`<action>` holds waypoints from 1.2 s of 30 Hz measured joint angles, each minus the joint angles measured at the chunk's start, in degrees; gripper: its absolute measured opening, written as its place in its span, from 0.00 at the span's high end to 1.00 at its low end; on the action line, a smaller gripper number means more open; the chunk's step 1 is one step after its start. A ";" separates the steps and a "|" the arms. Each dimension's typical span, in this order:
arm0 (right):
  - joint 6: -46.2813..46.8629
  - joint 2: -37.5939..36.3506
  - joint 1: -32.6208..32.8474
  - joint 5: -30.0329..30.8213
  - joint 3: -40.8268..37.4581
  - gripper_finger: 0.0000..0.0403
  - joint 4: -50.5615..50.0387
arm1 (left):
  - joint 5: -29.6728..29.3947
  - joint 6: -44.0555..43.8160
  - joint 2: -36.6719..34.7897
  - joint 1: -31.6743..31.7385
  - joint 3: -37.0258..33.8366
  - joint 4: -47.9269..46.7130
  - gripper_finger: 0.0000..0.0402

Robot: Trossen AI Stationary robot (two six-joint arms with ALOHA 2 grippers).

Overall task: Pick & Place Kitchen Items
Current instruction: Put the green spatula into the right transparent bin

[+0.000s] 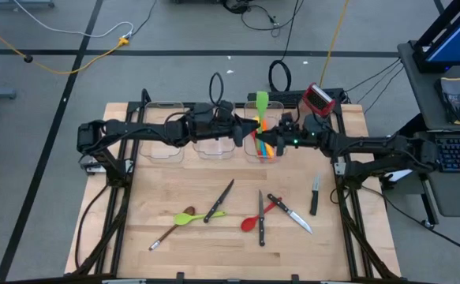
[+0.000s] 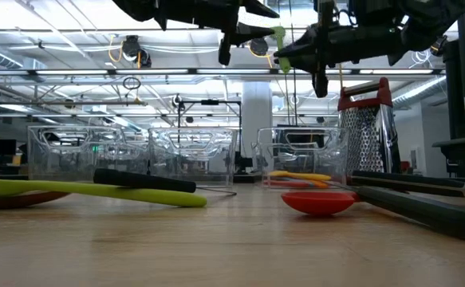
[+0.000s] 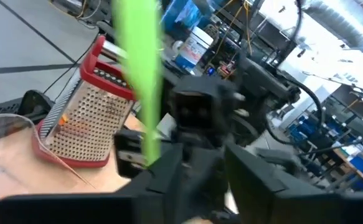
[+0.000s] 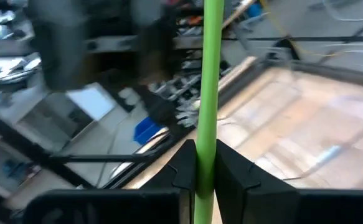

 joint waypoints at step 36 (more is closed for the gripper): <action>-9.19 3.76 -1.65 18.93 16.57 0.94 -42.31 | 0.02 18.87 -4.33 4.58 0.13 -12.62 0.36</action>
